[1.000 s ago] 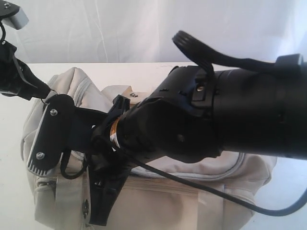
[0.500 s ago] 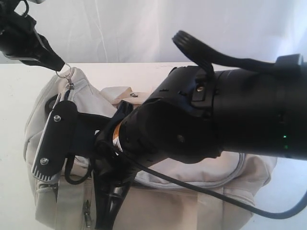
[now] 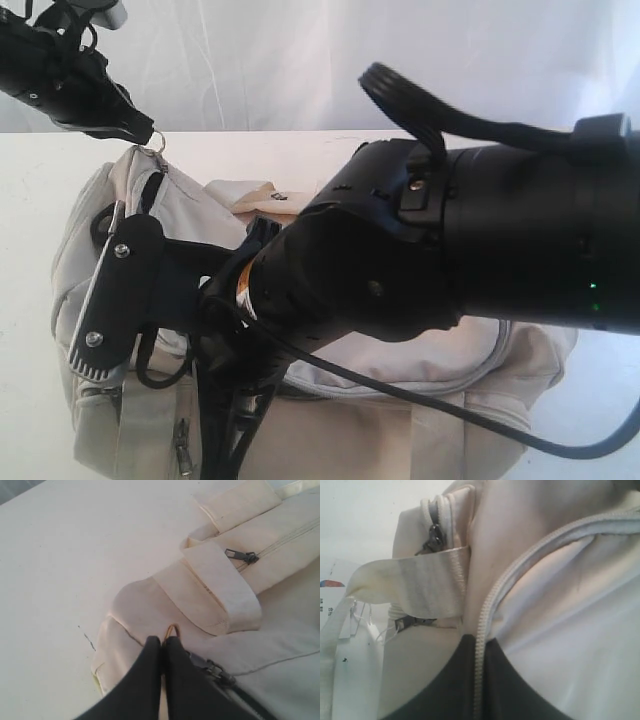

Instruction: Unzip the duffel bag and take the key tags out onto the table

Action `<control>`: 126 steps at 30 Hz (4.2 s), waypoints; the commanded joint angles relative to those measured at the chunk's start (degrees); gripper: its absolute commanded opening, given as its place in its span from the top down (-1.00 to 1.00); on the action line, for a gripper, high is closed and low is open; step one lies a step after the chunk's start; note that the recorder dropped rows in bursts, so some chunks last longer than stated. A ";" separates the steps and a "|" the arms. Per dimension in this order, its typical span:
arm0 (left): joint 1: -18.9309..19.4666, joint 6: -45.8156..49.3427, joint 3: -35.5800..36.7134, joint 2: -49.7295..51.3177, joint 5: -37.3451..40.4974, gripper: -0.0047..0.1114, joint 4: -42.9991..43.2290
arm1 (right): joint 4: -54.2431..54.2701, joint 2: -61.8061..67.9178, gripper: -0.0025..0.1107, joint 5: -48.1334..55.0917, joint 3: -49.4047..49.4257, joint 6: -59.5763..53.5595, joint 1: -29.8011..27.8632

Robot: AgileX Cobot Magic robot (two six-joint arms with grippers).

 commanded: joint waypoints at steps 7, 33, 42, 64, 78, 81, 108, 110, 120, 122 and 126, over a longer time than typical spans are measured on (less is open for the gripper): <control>0.31 1.15 -0.78 -1.54 -0.53 -0.02 0.65 | 1.12 -0.05 0.95 1.71 0.51 4.46 0.17; 0.31 11.05 45.96 -59.46 22.45 0.92 -15.64 | -4.51 -7.14 -0.05 10.05 -0.66 12.57 0.07; 0.31 10.58 52.45 -60.11 15.33 0.92 -20.60 | -18.65 -1.26 0.96 6.70 -1.04 20.60 0.07; 0.31 40.94 46.75 -33.69 5.69 0.92 -54.66 | -31.15 2.94 0.96 -3.86 -19.21 21.80 -15.64; -6.72 45.98 23.10 -3.42 -13.07 0.92 -56.19 | -31.27 12.27 0.66 -15.10 -25.47 20.50 -23.81; -6.99 45.54 19.19 -0.10 -16.07 0.92 -56.33 | -31.27 12.01 0.14 -14.15 -25.47 20.50 -24.22; -6.99 29.19 13.24 1.92 -11.20 0.92 -37.90 | -1.02 13.75 0.96 5.69 -18.54 -1.99 -24.59; -6.99 29.19 13.24 1.92 -11.10 0.92 -37.33 | -13.21 14.67 0.96 0.42 -18.54 9.73 -25.88; -6.99 28.01 13.24 1.92 -10.66 0.92 -34.92 | -34.12 20.19 0.96 6.31 -22.10 36.18 -37.20; -6.99 27.91 13.24 1.81 -10.42 0.92 -34.92 | -33.57 19.53 0.96 7.79 -22.10 36.04 -37.70; -6.99 27.08 13.24 -0.38 -10.42 0.92 -34.92 | -31.27 15.40 0.96 6.26 -22.10 35.36 -37.59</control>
